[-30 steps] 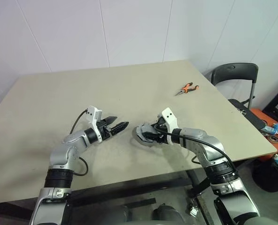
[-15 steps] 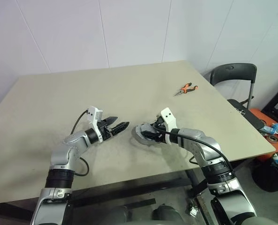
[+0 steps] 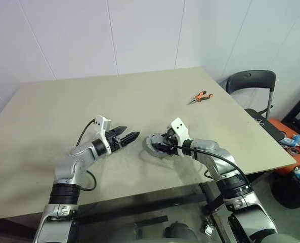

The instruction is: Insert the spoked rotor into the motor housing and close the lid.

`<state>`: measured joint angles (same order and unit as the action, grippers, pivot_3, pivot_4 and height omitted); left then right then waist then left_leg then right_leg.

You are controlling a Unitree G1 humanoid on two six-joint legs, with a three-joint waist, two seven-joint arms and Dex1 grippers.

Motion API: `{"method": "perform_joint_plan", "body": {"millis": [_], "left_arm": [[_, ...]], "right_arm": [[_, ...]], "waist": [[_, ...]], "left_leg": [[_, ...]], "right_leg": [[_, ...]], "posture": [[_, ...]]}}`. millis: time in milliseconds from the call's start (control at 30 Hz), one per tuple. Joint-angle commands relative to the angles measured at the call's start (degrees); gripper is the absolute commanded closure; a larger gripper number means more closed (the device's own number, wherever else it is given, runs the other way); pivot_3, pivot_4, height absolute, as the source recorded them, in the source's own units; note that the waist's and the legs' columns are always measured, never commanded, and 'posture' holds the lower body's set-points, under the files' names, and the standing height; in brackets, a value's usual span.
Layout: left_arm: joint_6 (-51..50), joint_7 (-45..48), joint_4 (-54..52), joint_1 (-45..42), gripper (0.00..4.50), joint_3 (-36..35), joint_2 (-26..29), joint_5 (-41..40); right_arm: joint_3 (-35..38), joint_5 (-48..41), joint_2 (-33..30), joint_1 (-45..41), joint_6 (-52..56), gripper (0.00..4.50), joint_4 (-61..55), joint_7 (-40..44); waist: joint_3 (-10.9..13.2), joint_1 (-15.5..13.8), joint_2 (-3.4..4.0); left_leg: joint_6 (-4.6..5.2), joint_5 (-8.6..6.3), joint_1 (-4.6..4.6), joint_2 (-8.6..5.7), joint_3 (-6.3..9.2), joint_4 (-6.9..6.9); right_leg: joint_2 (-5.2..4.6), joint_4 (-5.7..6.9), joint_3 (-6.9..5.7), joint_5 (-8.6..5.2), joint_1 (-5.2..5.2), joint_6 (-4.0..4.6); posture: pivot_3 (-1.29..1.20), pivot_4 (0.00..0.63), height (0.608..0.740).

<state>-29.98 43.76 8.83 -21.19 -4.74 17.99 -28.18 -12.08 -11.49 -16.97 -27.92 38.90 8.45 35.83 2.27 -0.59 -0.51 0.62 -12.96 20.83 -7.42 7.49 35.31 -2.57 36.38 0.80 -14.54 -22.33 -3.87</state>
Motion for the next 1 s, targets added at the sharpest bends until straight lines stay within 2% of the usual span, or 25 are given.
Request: {"method": "perform_joint_plan", "body": {"millis": [33, 333, 767, 1000], "left_arm": [[0.2, 0.3, -1.3, -3.1, 0.0, -0.1, -0.4, -0.8], [0.6, 0.3, -1.0, -5.2, 0.0, 0.7, -1.8, -0.3], [-0.4, 1.4, -0.7, -7.5, 0.0, 2.3, -4.2, -1.3], [1.0, 3.3, 5.7, -9.2, 0.0, 5.8, -6.1, 1.9]], "right_arm": [[-0.1, 2.4, -0.2, 0.0, 0.7, 1.49, 4.7, -2.3], [-3.3, 3.5, -2.3, 1.8, 0.7, 1.49, 5.3, 1.1], [-4.4, 4.7, -3.3, 0.0, -0.3, 1.49, 8.5, 2.5], [-3.8, 4.4, -3.7, -0.1, 0.2, 1.49, 8.5, 2.7]], "waist": [[0.0, 0.0, 0.0], [-0.1, 0.0, 0.01], [-0.1, -0.1, 0.01], [-0.2, 0.0, 0.07]], "left_leg": [[0.0, 0.0, -0.12, 0.01, 0.0, 0.0], [-0.01, -0.01, -0.32, 0.03, 0.0, -0.02], [0.0, -0.01, -0.31, 0.05, 0.0, -0.06], [0.0, -0.02, -0.3, 0.05, 0.0, -0.12]], "right_leg": [[0.0, -0.01, 0.0, -0.03, 0.05, -0.02], [-0.02, -0.07, -0.01, -0.05, 0.16, -0.03], [-0.03, -0.19, -0.02, -0.06, 0.24, -0.04], [-0.03, -0.26, -0.02, -0.07, 0.25, -0.04]], "posture": [[0.0, 0.0, 0.74], [0.0, 0.0, 0.74], [0.0, 0.0, 0.74], [0.0, 0.0, 0.74]]}}
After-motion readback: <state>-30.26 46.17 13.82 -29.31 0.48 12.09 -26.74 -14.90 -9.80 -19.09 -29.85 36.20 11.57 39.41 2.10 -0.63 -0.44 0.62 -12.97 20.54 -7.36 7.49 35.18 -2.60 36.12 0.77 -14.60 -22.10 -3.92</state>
